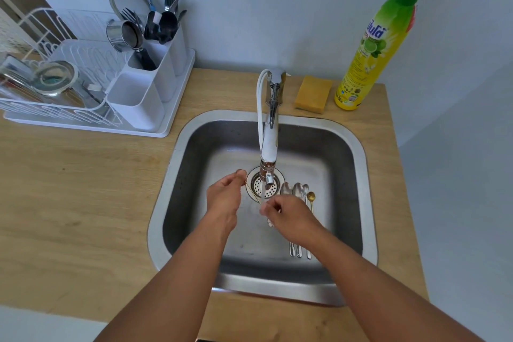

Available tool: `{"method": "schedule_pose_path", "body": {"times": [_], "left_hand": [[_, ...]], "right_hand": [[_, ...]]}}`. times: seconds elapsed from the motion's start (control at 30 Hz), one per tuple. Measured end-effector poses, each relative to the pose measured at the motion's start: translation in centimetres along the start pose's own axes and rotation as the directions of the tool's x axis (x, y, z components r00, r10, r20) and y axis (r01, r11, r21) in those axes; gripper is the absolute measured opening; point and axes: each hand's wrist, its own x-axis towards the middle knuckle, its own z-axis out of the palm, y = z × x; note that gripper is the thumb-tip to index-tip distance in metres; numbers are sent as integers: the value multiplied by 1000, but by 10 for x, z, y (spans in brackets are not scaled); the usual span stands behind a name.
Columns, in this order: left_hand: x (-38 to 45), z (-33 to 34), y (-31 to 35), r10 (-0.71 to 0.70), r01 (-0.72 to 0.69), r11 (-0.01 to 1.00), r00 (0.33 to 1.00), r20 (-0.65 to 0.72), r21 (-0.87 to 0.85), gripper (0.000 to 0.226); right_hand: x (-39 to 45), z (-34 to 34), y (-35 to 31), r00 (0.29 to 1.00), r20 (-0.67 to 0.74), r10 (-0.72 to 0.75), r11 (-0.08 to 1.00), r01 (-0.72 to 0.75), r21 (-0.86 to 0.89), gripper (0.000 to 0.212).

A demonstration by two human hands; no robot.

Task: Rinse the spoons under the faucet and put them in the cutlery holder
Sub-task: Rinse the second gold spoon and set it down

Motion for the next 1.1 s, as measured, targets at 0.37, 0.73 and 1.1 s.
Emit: {"method": "schedule_pose_path", "body": {"times": [0.37, 0.73, 1.1], "left_hand": [[-15, 28, -44, 31, -37, 995, 997, 69, 89, 11], [3, -7, -64, -13, -42, 929, 989, 145, 367, 5], [24, -50, -62, 20, -287, 506, 947, 321, 813, 28]], "right_hand": [[-13, 7, 20, 948, -309, -70, 924, -55, -378, 21], [2, -10, 61, 830, -440, 343, 849, -474, -233, 20], [11, -7, 61, 846, -380, 375, 759, -515, -398, 19]]}}
